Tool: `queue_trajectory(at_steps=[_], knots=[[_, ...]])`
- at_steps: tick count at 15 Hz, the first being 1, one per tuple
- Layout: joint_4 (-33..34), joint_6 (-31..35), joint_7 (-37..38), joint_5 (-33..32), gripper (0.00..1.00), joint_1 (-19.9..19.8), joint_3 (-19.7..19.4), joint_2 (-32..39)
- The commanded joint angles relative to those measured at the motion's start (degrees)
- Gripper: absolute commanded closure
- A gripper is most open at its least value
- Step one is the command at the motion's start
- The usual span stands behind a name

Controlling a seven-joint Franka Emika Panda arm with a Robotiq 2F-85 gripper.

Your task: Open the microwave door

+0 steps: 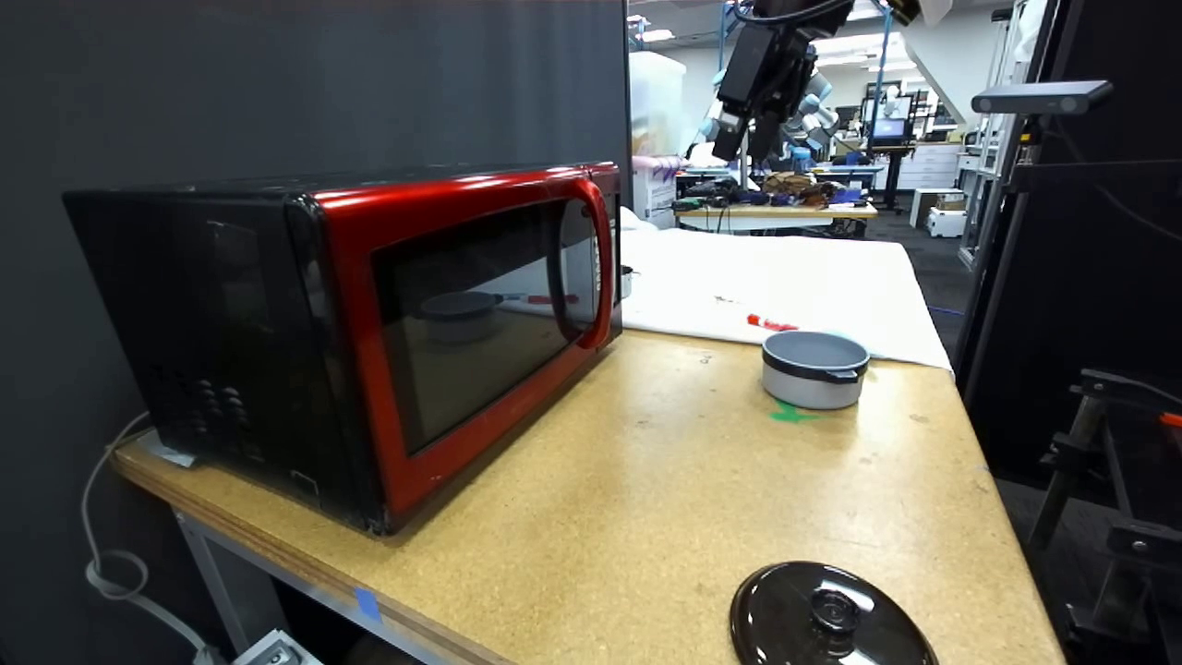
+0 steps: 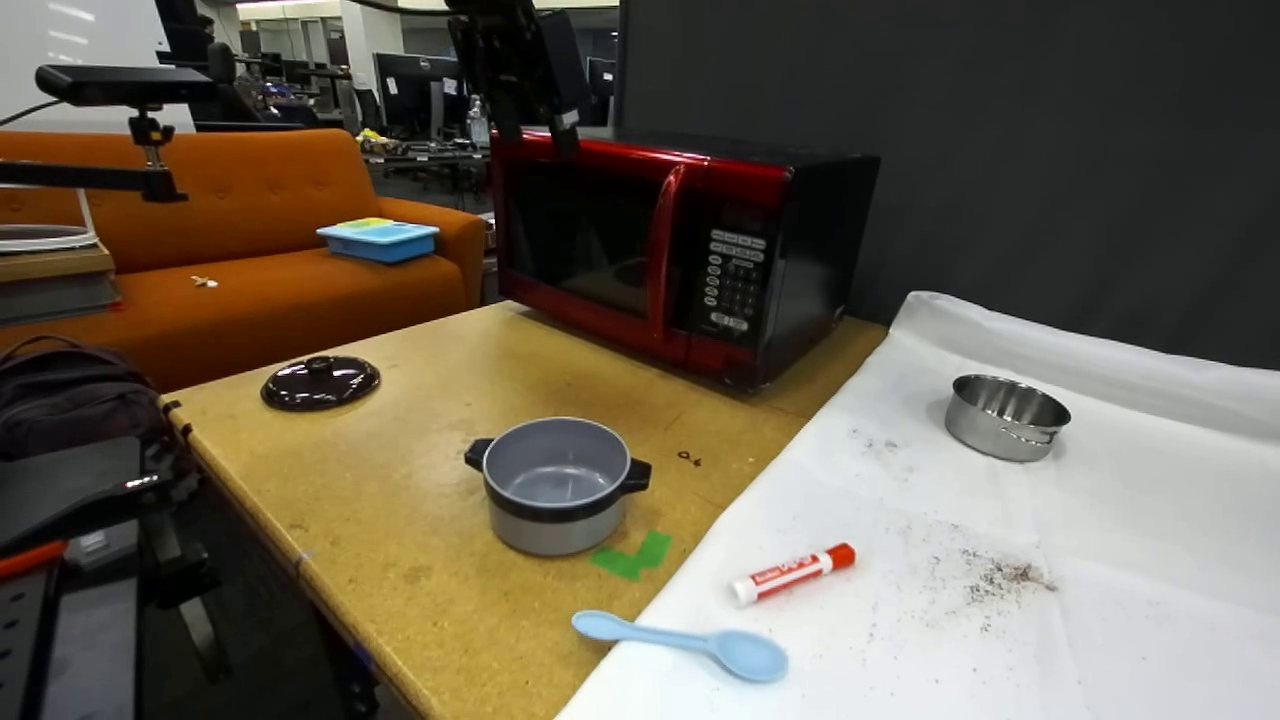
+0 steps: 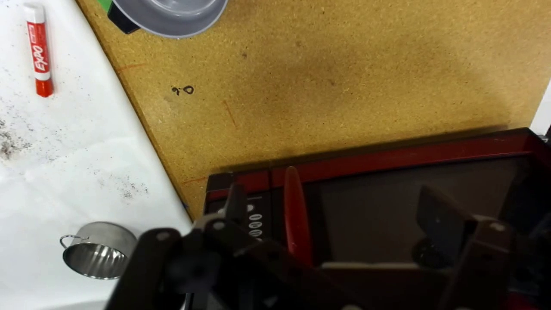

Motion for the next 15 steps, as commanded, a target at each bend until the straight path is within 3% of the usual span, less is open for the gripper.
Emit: queue_trajectory(at_steps=[1,6,9,15], knots=[[1.27,0.96,-3.81,0.03,0.00,0.07,-1.38,1.34],[6.10,2.96,-13.45,3.93,0.00,1.06,-4.15,5.88],[11.02,2.01,-18.14,5.73,0.00,1.18,-3.36,10.61],[18.45,3.63,-18.02,2.40,0.00,0.79,-1.56,20.02]])
